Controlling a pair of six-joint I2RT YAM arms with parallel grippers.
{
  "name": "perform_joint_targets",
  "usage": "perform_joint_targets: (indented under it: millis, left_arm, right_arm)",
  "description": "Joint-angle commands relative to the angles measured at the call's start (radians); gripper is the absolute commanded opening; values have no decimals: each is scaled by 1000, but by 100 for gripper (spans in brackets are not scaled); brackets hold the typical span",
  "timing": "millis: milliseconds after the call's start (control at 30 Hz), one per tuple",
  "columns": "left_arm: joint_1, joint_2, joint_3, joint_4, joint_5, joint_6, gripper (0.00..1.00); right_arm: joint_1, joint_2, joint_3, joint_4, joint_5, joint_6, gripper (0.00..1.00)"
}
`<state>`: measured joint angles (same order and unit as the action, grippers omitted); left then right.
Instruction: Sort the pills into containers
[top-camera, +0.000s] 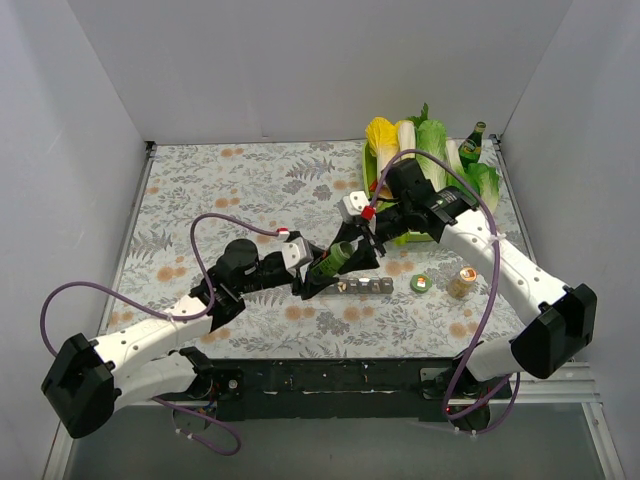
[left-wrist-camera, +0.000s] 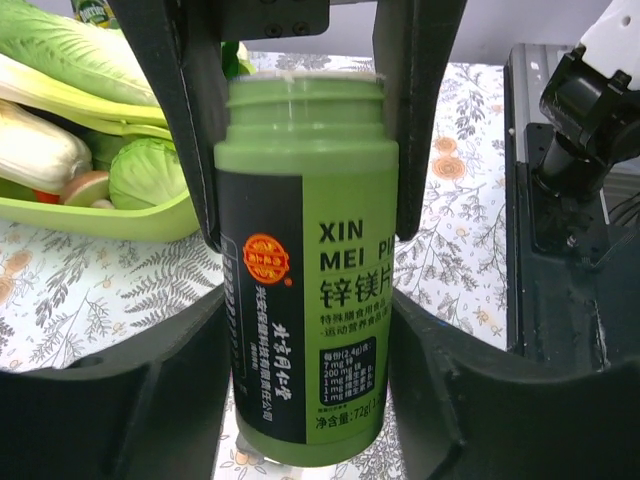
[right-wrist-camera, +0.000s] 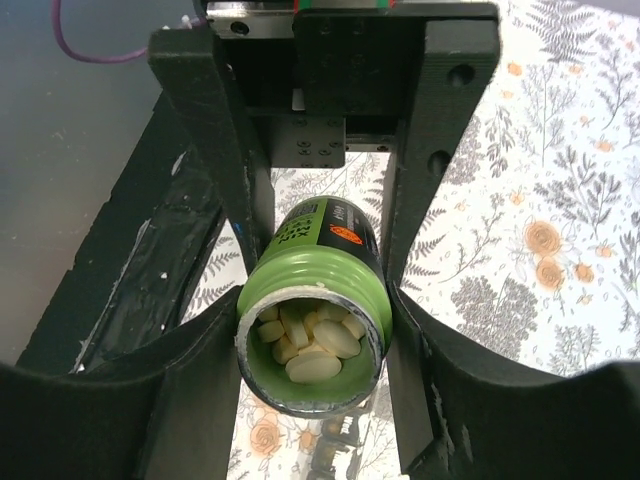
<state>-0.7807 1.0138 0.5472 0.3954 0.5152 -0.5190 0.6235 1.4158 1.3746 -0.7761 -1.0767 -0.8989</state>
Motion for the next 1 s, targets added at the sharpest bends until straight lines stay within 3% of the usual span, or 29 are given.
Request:
perform_joint_targets:
  millis: [0,33,167,267,833,967]
  left_arm:
    - [1,8,71,-104,17,-7,63]
    - [0,11,80,-118,17,-7,71]
    - [1,29,88,-133,35,-21,84]
    - [0,45,100,-150,39,-23,85]
    - [-17,114,140,-168,26,2,81]
    - [-19,129,146,-176,39,5,69]
  right_arm:
    - [10,-43,-23,23,61,58,19]
    - [10,-49,-28,23,70,58,18]
    - [10,-57,-54,31,104,64,18]
    - [10,-57,-57,28,104,66,17]
    - [16,-61,-118,90,64,137,15]
    - [16,-61,-121,101,58,146,15]
